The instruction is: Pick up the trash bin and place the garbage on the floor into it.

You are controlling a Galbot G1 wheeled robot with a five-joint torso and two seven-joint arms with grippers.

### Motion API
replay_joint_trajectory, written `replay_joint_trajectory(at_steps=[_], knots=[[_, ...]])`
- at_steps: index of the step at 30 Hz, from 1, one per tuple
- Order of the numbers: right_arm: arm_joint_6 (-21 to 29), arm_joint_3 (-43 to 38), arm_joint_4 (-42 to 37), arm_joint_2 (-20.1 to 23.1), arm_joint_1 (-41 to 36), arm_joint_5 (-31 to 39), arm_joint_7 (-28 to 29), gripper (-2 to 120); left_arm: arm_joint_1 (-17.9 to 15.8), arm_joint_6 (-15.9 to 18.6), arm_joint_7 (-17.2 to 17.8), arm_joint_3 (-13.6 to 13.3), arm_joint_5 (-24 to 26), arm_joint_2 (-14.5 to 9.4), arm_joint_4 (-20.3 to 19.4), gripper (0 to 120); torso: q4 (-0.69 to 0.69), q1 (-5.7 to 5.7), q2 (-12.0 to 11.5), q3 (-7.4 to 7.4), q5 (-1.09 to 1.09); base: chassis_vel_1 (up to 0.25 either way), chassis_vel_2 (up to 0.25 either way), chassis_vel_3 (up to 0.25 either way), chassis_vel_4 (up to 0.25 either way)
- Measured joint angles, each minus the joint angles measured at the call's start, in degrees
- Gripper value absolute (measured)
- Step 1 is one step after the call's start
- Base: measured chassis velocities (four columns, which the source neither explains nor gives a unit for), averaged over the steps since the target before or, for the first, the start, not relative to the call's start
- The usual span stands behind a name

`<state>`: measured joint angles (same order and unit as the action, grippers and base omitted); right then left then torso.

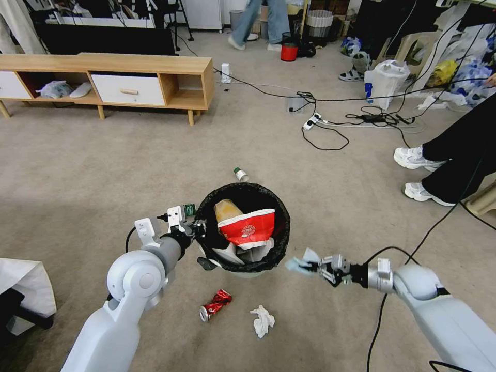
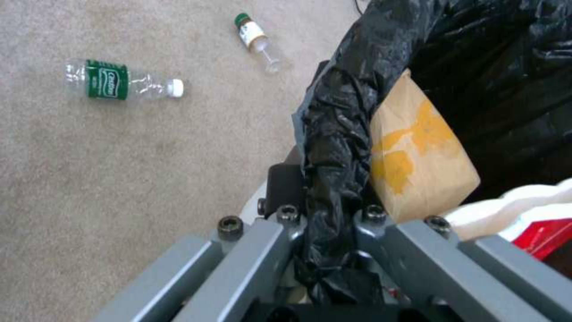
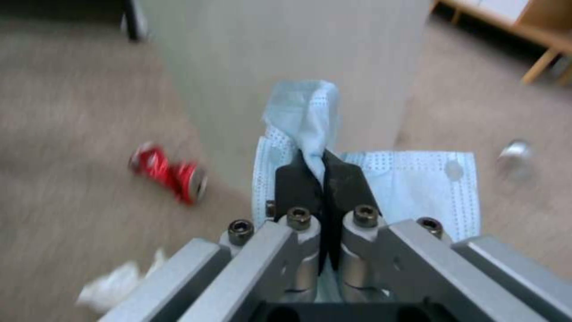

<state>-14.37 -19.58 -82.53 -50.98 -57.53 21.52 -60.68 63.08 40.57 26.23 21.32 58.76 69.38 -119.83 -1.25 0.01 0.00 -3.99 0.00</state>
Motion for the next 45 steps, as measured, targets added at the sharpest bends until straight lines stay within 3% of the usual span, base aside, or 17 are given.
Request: replay_joint_trajectory(at_steps=[25, 35, 45], knots=[[3.56, -12.47, -14.45, 3.89, -3.39, 7.77, -0.5, 0, 0.72, 0.01, 0.27, 0.32, 0.24, -0.66, -1.15, 3, 0.0, 0.0, 0.0, 0.0, 0.0, 0.0, 0.0, 0.0, 0.0], [5.06, -12.08, -20.84, 4.67, -2.82, 11.02, 0.94, 0, 1.03, 0.06, 0.33, 0.11, 0.13, -0.62, -1.4, 3, 0.0, 0.0, 0.0, 0.0, 0.0, 0.0, 0.0, 0.0, 0.0], [5.87, -4.11, -22.65, 7.34, 2.6, 13.35, 2.19, 0, 0.75, 0.09, 0.34, -0.71, 0.14, -0.55, -0.71, 3, 0.0, 0.0, 0.0, 0.0, 0.0, 0.0, 0.0, 0.0, 0.0]])
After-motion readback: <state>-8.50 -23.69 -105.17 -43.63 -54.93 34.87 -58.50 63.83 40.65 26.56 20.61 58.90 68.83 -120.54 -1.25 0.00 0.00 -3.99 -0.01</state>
